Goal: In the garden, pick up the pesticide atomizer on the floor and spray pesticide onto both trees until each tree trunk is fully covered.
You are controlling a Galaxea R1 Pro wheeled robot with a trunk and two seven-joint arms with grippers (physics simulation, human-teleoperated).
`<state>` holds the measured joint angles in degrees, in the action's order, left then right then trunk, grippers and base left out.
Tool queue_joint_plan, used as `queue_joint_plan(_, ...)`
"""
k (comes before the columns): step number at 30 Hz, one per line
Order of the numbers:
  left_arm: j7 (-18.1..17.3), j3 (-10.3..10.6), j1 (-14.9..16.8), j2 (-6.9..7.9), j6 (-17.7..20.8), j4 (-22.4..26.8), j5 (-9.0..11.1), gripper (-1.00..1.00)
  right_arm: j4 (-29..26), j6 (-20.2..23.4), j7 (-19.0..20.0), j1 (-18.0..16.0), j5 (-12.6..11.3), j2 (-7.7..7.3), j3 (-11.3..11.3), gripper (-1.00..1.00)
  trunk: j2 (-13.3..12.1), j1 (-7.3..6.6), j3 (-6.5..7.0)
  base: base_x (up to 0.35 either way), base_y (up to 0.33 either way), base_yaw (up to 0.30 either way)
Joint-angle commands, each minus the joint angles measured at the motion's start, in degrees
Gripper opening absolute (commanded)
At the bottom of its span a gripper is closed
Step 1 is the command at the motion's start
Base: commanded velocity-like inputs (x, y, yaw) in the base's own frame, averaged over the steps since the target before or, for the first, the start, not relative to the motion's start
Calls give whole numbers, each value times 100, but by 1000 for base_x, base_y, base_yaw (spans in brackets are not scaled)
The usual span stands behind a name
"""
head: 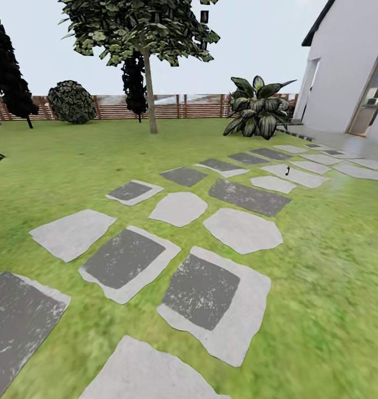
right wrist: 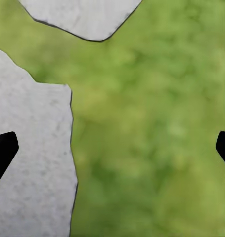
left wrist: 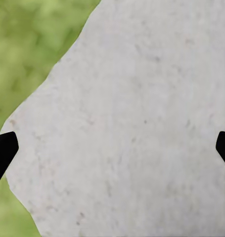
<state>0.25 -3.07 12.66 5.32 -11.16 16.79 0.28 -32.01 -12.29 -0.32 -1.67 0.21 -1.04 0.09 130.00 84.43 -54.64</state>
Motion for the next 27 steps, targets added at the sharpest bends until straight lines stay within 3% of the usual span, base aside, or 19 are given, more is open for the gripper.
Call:
queue_joint_plan(1,1,0,0,2,0,0,-1,100,-2,3,2,0,0,0,0,100,0,0,0,343,0,0)
queue_joint_plan(12,-1,14,0,4,-2,0,-40,100,-6,8,5,0,1,-1,0,100,0,0,0,343,0,-29)
queue_joint_plan(27,1,0,0,13,0,0,-2,100,2,8,5,0,5,-1,0,100,0,0,0,343,0,-275)
